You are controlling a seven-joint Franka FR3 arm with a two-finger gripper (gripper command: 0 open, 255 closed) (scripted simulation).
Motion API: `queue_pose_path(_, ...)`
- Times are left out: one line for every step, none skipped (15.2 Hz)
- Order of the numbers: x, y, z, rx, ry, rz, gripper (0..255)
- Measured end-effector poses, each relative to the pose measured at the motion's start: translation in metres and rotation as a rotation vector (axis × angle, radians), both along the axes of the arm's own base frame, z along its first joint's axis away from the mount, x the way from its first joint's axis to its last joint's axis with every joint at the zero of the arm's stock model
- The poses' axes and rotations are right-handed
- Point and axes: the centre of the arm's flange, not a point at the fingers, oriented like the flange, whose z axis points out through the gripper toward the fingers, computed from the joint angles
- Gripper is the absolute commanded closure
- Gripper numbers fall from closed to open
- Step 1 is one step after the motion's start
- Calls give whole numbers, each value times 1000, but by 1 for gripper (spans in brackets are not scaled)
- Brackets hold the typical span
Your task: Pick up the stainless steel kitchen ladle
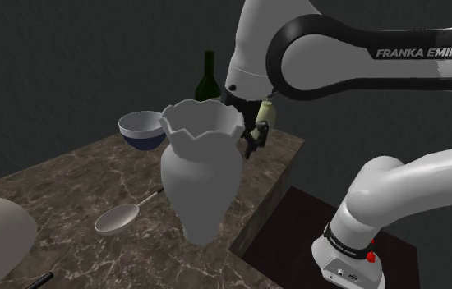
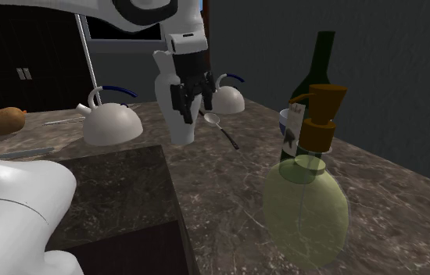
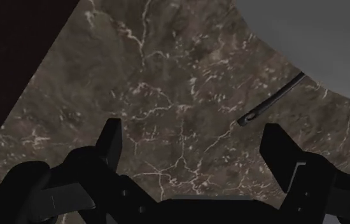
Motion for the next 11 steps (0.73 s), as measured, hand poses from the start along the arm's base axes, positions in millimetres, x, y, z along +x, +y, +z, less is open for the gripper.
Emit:
queue_pose_path(5,10,-4,5,3,-42,0)
queue_pose_path(11,21,-9,10,6,-83,0)
queue_pose_path(18,31,-12,16,5,-124,0)
queue_pose_path(26,42,-9,41,-31,-169,0)
queue_pose_path(37,53,-6,69,-77,-209,0)
queue_pose_path(48,68,-3,99,-116,-247,0)
queue_pose_path(62,81,-3,140,-164,-286,0)
queue_pose_path(75,92,-5,183,-207,-320,0)
queue_pose_path(84,102,-9,189,-187,-355,0)
queue_pose_path(88,111,-25,144,-97,-400,0)
queue_pose_path(90,116,-37,105,-29,-446,0)
